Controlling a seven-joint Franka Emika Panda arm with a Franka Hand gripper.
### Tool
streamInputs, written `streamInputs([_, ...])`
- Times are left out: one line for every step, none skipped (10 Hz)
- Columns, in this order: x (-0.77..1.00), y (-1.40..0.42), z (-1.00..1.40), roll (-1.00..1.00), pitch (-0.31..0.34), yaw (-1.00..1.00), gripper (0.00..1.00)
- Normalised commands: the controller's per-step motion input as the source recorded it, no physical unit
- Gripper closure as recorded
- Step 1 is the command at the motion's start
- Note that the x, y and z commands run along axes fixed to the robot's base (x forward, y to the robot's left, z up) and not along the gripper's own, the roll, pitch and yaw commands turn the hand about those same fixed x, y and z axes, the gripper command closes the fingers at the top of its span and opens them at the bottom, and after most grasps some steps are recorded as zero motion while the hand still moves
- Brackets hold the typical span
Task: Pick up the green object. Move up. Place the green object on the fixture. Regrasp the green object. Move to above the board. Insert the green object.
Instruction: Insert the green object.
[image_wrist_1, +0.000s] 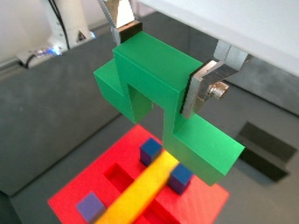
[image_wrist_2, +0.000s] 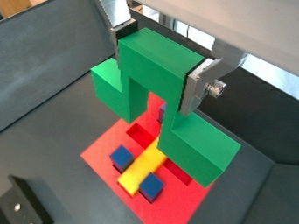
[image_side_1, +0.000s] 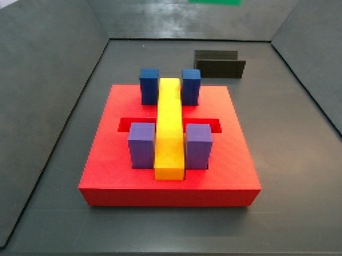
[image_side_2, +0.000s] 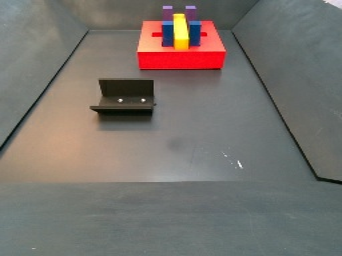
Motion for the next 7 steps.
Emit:
streamInputs([0.53,0.01,-0.16,-0.43,-0.273,-0.32,1.0])
streamInputs([0.54,0.0,-0.19,-0.4,-0.276,-0.34,1.0])
streamInputs([0.3,0.01,-0.23,-0.29,-0.22,-0.08,1.0])
streamInputs([0.07,0.0,-0.3,-0.14,-0.12,0.18,1.0])
streamInputs([0.09,-0.06,-0.3,-0.11,-0.021,0.33,1.0])
streamInputs([0.13,-0.06,-0.37,-0.11,-0.007,0.45,1.0])
streamInputs([0.15,-0.06,-0.41,-0.06,-0.004,0.54,1.0])
